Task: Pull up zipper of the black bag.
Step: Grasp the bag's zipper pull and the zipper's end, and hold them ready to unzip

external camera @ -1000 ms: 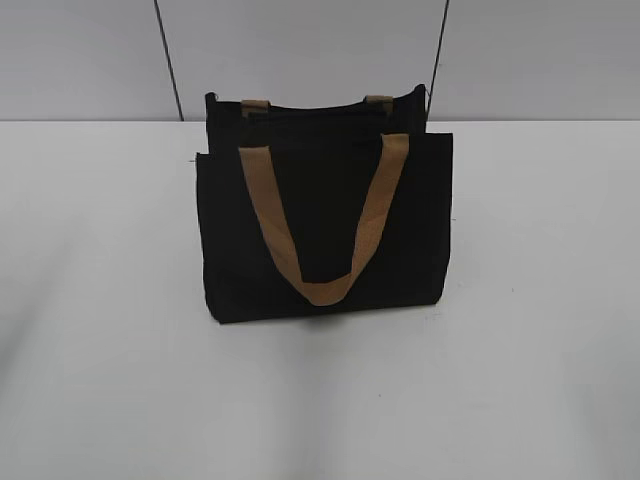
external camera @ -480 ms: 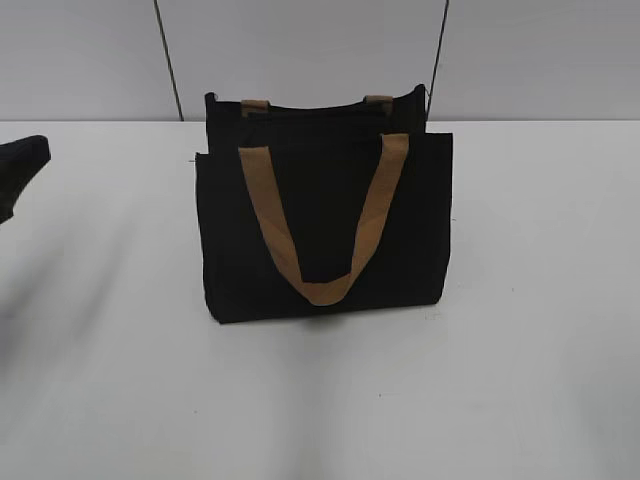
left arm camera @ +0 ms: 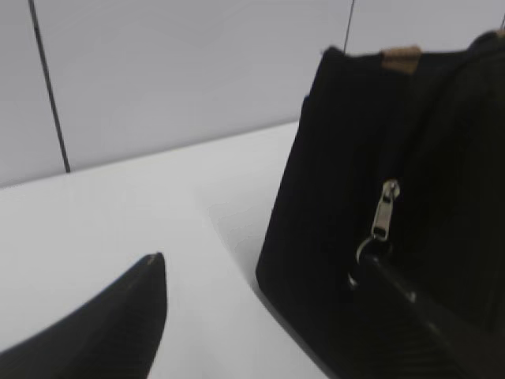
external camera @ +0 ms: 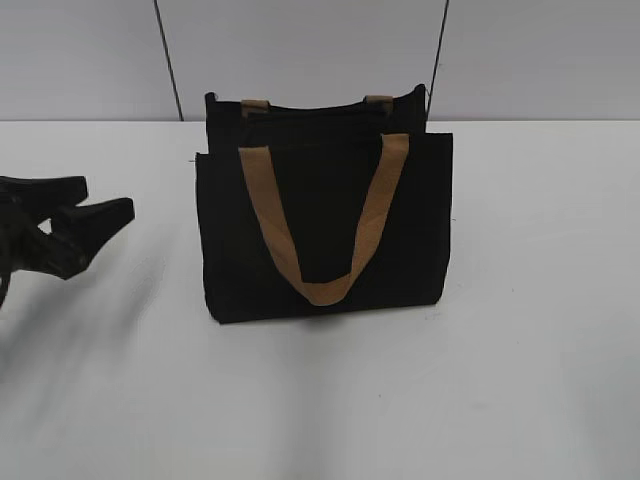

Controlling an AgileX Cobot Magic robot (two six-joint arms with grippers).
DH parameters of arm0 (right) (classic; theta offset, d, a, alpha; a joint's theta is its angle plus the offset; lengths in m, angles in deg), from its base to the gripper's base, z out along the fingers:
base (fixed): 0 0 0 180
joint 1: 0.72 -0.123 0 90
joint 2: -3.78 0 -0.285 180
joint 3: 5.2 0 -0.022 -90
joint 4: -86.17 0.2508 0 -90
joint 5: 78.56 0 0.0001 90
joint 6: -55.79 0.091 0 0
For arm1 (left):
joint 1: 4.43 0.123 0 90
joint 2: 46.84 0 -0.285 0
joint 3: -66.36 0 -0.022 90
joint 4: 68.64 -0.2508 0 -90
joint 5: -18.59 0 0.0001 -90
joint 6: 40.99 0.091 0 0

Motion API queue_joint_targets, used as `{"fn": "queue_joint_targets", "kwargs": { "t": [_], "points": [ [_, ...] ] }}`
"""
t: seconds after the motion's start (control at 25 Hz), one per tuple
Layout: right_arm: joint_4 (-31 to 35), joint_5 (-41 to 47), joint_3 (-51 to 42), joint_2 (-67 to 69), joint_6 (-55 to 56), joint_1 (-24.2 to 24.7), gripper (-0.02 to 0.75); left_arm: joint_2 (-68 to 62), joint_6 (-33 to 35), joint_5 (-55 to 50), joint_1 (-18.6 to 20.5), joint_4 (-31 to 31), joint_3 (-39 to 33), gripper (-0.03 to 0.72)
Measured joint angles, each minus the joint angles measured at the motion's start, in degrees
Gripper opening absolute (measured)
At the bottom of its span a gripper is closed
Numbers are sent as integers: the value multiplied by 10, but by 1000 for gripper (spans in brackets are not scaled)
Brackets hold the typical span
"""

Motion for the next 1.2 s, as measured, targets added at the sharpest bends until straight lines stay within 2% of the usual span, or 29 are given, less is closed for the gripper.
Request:
{"fn": "queue_joint_targets", "kwargs": {
  "t": [0.16,0.36,0.64,1.08,1.2],
  "points": [
    [0,0,0,0,0,0,521,-80,-8,4,0,-78,58,564],
    [0,0,0,0,0,0,521,-159,-67,4,-3,-201,159,564],
    [0,0,0,0,0,0,521,-224,-85,-1,-26,-277,247,564],
    [0,0,0,0,0,0,521,-280,-86,-5,-60,-296,314,562],
    [0,0,0,0,0,0,521,-291,-86,-8,-69,-299,335,541]
  ]
}}
